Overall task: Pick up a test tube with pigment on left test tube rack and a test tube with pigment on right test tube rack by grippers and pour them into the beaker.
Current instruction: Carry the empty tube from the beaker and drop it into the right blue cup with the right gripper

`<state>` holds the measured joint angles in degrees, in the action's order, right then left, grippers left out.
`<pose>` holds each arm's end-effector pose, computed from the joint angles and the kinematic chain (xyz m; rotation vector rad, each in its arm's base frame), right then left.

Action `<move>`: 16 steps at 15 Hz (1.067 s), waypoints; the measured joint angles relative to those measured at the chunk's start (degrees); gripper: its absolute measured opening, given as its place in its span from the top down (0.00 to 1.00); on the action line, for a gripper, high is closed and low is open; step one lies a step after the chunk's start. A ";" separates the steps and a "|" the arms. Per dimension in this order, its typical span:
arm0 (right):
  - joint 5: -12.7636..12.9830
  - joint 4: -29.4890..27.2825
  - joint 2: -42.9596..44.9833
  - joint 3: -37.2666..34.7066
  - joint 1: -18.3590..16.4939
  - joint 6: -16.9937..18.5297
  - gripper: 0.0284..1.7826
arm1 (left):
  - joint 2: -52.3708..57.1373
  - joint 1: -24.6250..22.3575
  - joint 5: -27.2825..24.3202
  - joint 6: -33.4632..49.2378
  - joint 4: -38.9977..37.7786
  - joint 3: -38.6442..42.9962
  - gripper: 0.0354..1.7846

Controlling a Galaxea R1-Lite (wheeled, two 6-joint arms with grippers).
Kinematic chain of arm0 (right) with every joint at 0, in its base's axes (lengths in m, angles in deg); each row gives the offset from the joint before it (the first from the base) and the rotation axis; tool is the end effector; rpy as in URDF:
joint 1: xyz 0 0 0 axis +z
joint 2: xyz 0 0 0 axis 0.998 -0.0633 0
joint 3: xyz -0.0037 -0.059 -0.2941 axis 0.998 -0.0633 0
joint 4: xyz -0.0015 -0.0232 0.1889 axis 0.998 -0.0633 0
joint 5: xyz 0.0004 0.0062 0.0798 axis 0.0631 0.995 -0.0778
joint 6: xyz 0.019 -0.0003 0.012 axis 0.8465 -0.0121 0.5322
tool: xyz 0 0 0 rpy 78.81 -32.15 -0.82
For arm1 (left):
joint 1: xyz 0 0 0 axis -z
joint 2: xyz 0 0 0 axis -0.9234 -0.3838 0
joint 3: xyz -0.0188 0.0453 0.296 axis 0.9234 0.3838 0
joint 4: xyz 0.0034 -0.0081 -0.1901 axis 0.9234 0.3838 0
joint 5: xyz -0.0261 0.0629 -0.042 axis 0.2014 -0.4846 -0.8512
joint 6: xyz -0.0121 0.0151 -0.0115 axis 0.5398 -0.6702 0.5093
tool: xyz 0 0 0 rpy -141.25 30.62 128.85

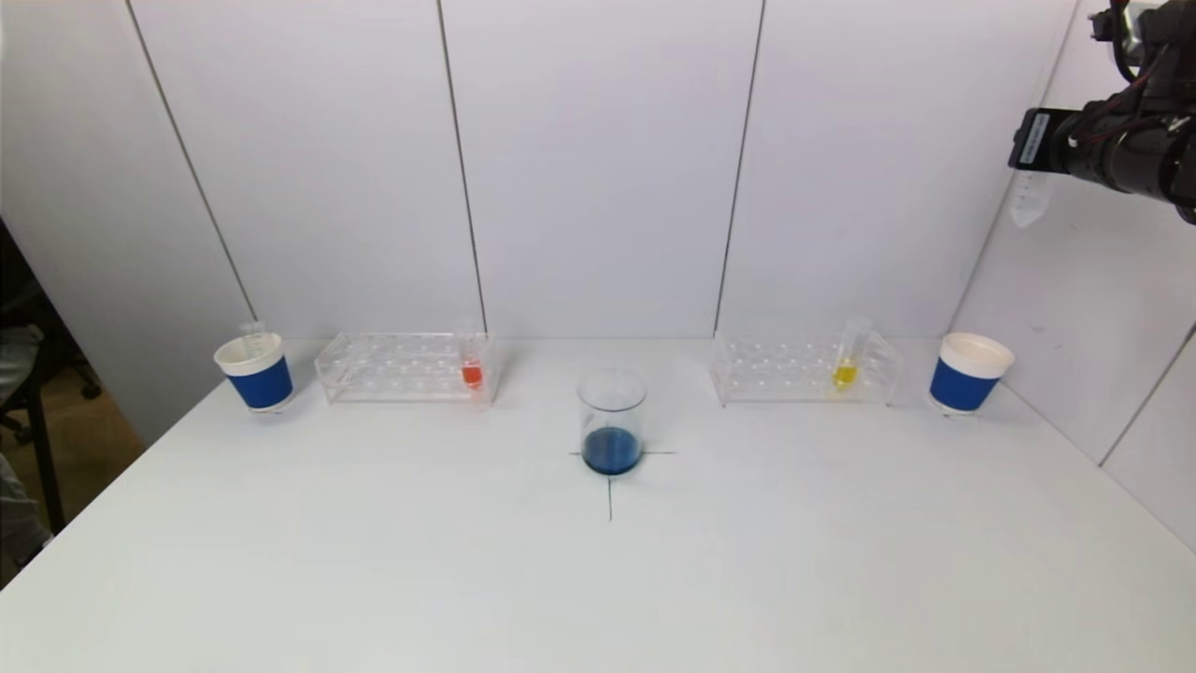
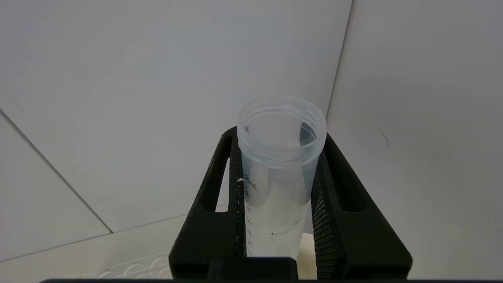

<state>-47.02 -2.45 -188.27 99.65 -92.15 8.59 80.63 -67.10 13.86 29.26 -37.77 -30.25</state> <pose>0.3883 -0.0435 0.3005 0.0421 0.0900 -0.2900 -0.0230 0.0002 0.0764 0.0180 -0.0054 -0.0075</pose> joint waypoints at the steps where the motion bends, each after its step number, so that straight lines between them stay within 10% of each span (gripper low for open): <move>1: -0.02 2.32 0.22 -2.68 -0.26 0.05 0.72 | 0.00 0.00 0.00 0.02 0.00 0.00 0.01; 16: -0.63 21.27 -5.41 -18.94 -3.40 -0.33 0.72 | 0.00 0.02 0.02 0.00 0.00 0.00 0.01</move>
<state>-47.65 18.82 -193.68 80.71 -95.55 8.26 80.63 -67.08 13.89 29.26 -37.77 -30.25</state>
